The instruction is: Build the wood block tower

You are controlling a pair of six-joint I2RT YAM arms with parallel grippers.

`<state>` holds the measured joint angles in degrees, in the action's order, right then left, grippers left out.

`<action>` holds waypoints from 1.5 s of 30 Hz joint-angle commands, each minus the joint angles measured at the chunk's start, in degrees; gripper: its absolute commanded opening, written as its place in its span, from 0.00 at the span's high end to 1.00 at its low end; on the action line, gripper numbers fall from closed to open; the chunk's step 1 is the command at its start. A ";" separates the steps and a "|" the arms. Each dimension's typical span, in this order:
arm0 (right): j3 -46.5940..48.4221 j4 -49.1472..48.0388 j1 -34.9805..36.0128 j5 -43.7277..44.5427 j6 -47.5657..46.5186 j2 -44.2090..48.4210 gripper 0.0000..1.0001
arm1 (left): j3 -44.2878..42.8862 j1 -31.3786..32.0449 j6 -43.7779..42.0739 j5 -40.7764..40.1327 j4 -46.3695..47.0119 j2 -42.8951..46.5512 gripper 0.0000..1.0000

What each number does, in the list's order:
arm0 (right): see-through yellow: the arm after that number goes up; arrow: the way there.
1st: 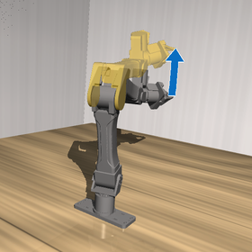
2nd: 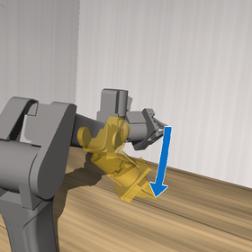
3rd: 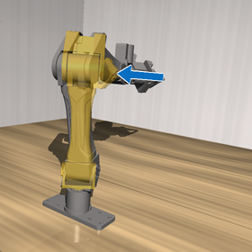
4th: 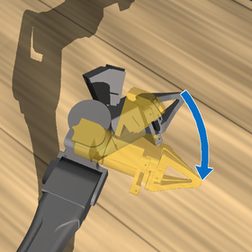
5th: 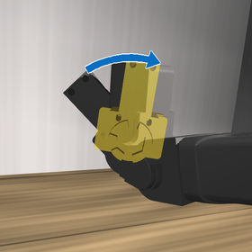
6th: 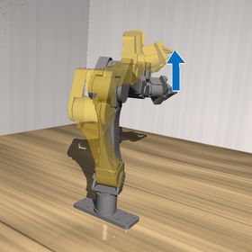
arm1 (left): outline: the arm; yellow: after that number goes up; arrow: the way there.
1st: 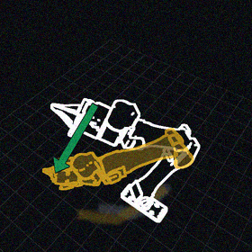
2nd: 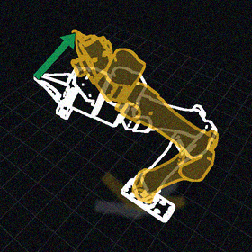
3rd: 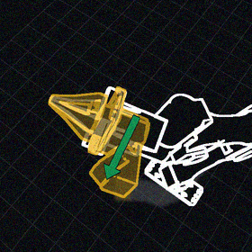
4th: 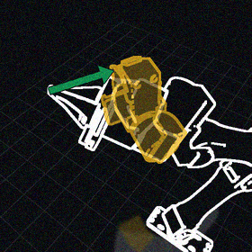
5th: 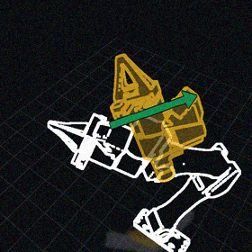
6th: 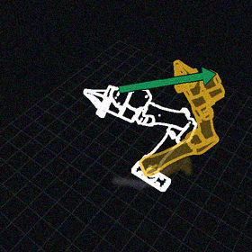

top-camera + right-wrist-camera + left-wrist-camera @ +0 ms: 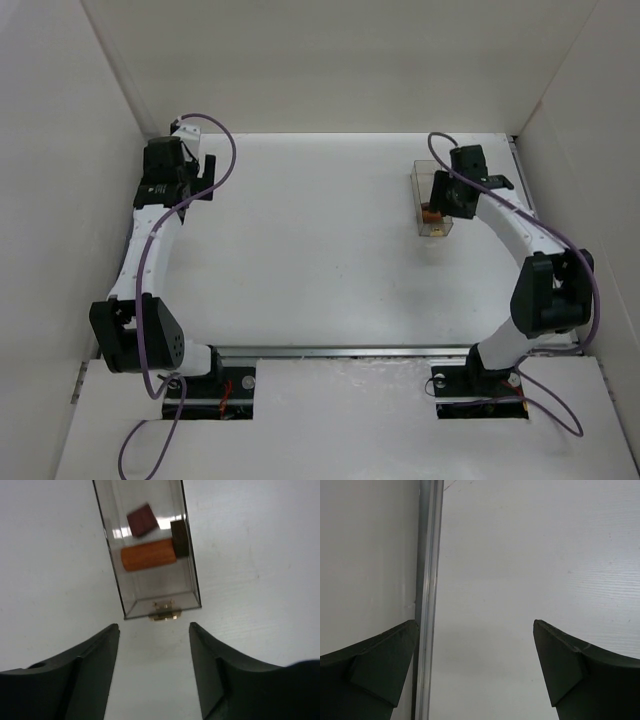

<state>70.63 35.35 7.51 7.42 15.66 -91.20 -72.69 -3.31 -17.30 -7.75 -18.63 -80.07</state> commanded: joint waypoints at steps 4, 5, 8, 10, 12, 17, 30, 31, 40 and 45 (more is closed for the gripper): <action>12.67 -1.43 -0.74 5.23 -1.07 -7.92 0.46 | 0.97 0.67 0.86 0.63 1.76 1.15 0.00; 13.99 -1.43 -0.74 5.76 -1.07 -11.51 0.46 | 0.97 0.67 0.86 0.63 1.76 1.15 0.00; 20.14 -0.91 -1.36 7.95 -1.07 -18.19 0.46 | 0.97 0.67 0.86 0.10 1.76 1.15 0.00; 23.75 0.06 -1.36 9.80 -1.07 -21.11 0.46 | 0.97 0.67 0.86 -1.12 1.76 1.15 0.00; 28.23 1.56 -1.96 10.33 -1.07 -23.75 0.46 | 0.97 0.67 0.86 -1.13 1.23 1.15 0.00; 30.44 1.56 -2.50 12.62 0.16 -24.82 0.49 | 0.97 0.67 0.86 -2.45 0.70 0.54 0.00; 28.15 -0.72 -3.90 12.00 -2.38 -24.37 0.51 | -0.09 0.67 1.92 -1.92 0.70 -2.37 0.00; 28.16 -0.72 -4.60 12.00 -2.39 -25.16 0.51 | -0.70 0.67 1.92 -1.92 0.70 -2.89 0.00; 28.86 -2.91 -5.75 6.91 -5.73 -29.39 0.67 | -1.32 0.67 1.39 -1.92 0.18 -2.90 0.00; 25.79 -6.78 -5.75 4.53 -6.78 -27.37 0.73 | -1.32 0.67 1.39 -1.92 0.18 -2.90 0.00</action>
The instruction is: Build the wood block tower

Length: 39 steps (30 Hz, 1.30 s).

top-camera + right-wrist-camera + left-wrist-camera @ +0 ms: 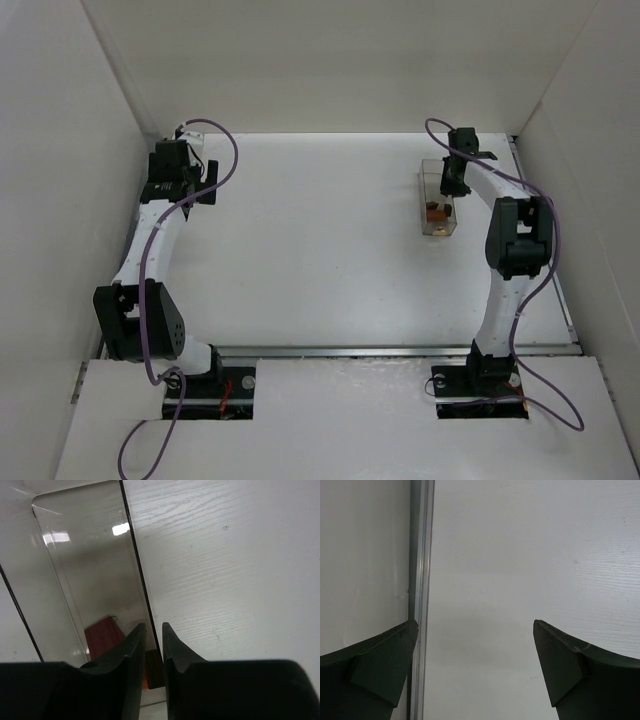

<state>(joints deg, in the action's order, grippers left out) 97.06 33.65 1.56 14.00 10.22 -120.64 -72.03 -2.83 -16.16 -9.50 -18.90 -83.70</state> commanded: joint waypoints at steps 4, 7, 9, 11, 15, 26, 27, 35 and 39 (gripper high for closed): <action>-1.25 -5.08 0.20 -1.35 -1.34 2.07 0.96 | -1.45 0.19 0.26 -0.17 0.44 0.73 0.00; -1.25 -3.69 0.72 1.28 -1.34 2.60 1.00 | -1.45 0.19 0.26 -0.17 0.44 0.73 0.00; 0.85 -1.14 1.51 3.91 -1.34 3.12 1.00 | -1.45 0.19 0.26 -0.17 0.44 0.73 0.00; 2.17 2.38 3.26 13.39 -1.34 3.65 1.00 | -1.45 0.19 0.26 -0.96 0.97 0.73 0.00; 4.28 6.77 6.33 31.76 -3.53 4.18 1.00 | -2.06 0.19 -0.27 -0.96 1.49 0.21 0.00; -1.78 0.98 17.68 53.06 -16.37 0.24 1.00 | -2.06 0.81 -1.85 -0.96 2.02 0.21 0.01; -1.78 0.98 18.38 53.06 -16.37 -0.64 1.00 | -1.54 0.81 -1.85 -0.96 2.02 0.21 0.01; 1.12 3.78 23.66 49.81 -15.67 -6.09 0.92 | 0.04 0.81 -2.38 -0.96 2.02 1.26 0.01; 3.75 5.54 27.08 48.50 -14.09 -7.77 0.64 | 0.05 0.81 -2.38 -0.96 2.02 1.26 0.01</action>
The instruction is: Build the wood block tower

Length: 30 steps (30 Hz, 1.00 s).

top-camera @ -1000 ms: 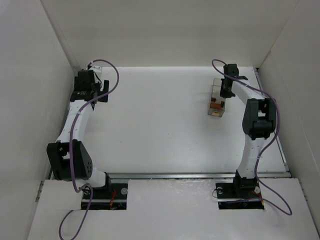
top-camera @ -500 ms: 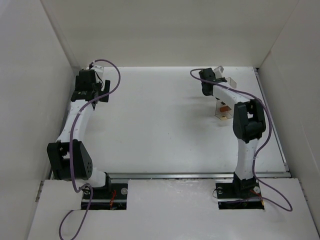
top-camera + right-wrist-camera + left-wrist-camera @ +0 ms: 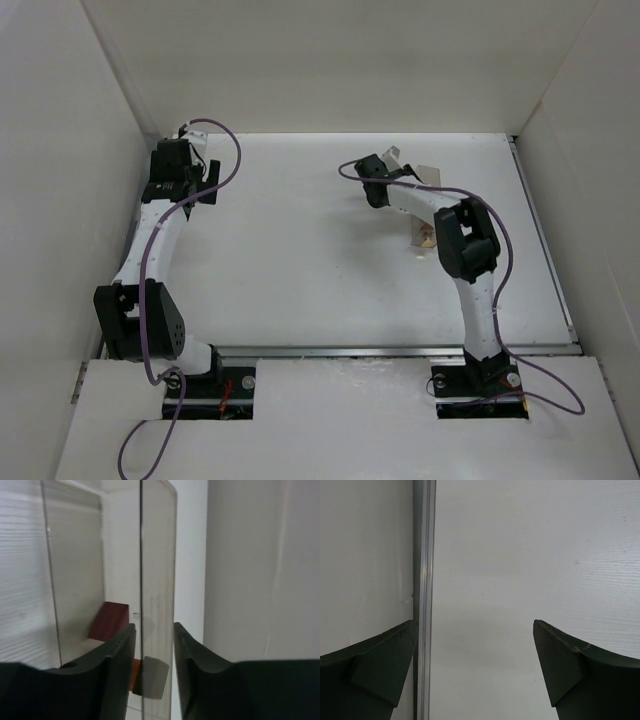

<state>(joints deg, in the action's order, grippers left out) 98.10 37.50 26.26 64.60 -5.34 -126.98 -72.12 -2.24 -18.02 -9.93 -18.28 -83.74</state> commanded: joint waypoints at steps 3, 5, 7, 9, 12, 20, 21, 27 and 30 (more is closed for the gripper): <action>5.16 5.38 4.14 -5.96 5.42 -1.96 0.40 | 0.13 0.22 -0.52 0.00 1.41 1.30 0.01; 7.79 6.97 4.15 -9.82 8.05 -1.35 0.26 | 0.66 0.22 -0.52 0.00 1.41 1.83 0.01; 9.20 8.20 4.15 -11.68 9.38 -0.30 0.16 | 0.66 0.22 -0.52 0.00 1.41 1.83 0.01; 9.91 8.21 4.15 -14.13 10.95 2.25 0.06 | 1.18 0.22 -0.52 0.00 1.41 1.83 0.01; 9.22 8.82 2.74 -18.00 12.11 6.98 0.01 | 1.19 0.22 -0.52 0.52 1.41 1.83 0.01; -0.97 3.47 -7.79 -45.04 19.22 17.63 0.00 | 1.19 0.22 0.00 1.05 1.41 2.36 0.01; -2.64 2.24 -9.81 -46.91 19.23 18.34 0.00 | 1.19 0.22 0.00 1.06 1.41 2.36 0.01; -5.20 0.74 -13.60 -56.93 20.64 20.01 0.00 | 1.19 0.22 -0.61 4.04 0.27 2.36 0.00; -8.10 -1.54 -15.19 -61.06 20.64 20.01 0.00 | 1.19 0.22 -0.61 4.57 -0.26 2.36 0.00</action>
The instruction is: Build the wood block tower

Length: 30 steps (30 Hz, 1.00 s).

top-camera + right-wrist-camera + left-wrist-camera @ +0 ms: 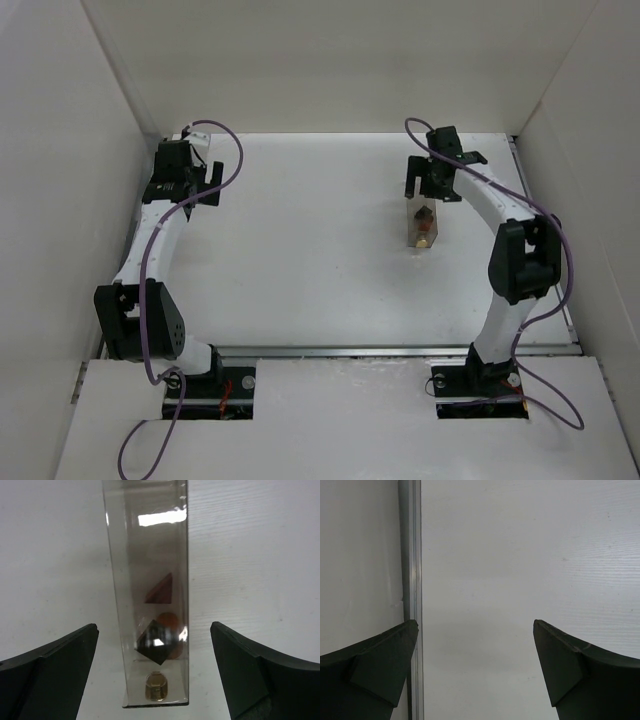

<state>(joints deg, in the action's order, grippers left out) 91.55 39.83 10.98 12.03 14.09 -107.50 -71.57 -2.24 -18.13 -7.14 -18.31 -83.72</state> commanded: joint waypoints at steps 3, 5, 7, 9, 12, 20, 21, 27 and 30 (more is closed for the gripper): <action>-3.66 -5.73 -1.14 -9.40 0.68 0.54 0.00 | 0.64 0.22 -0.50 2.30 -0.24 2.34 0.00; -4.45 -6.35 -1.66 -8.87 0.68 0.54 0.00 | 0.64 0.22 -0.50 2.30 -0.24 2.34 0.00; -5.06 -6.35 -1.67 -6.86 0.16 0.54 0.00 | 0.64 0.22 -0.50 2.30 -0.24 2.34 0.00; -5.06 -6.35 -1.67 -5.71 0.15 -0.16 0.00 | 0.64 0.22 -0.50 2.30 -0.24 2.34 0.00; -5.06 -6.35 -1.67 -3.78 0.15 -0.87 0.00 | 0.64 0.22 -0.50 2.30 -0.24 2.34 0.00; -5.59 -8.98 -1.67 -4.91 0.15 -1.92 0.27 | 0.12 0.22 -0.50 2.30 -0.77 1.81 0.00; -5.59 -8.98 -1.67 -4.91 0.15 -1.92 0.31 | 0.12 0.22 -0.50 2.30 -0.77 1.81 0.00; -5.06 -8.98 -1.67 -4.91 0.15 -3.15 0.61 | 0.12 0.22 -0.50 2.30 -0.77 1.81 0.00; -4.45 -8.46 -1.67 -1.41 0.15 -1.75 0.86 | 0.64 0.22 -0.50 2.30 -0.77 1.81 0.00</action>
<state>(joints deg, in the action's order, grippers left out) 85.97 33.58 9.45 7.49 14.17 -109.89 -71.57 -2.24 -18.15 -5.32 -19.14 -83.72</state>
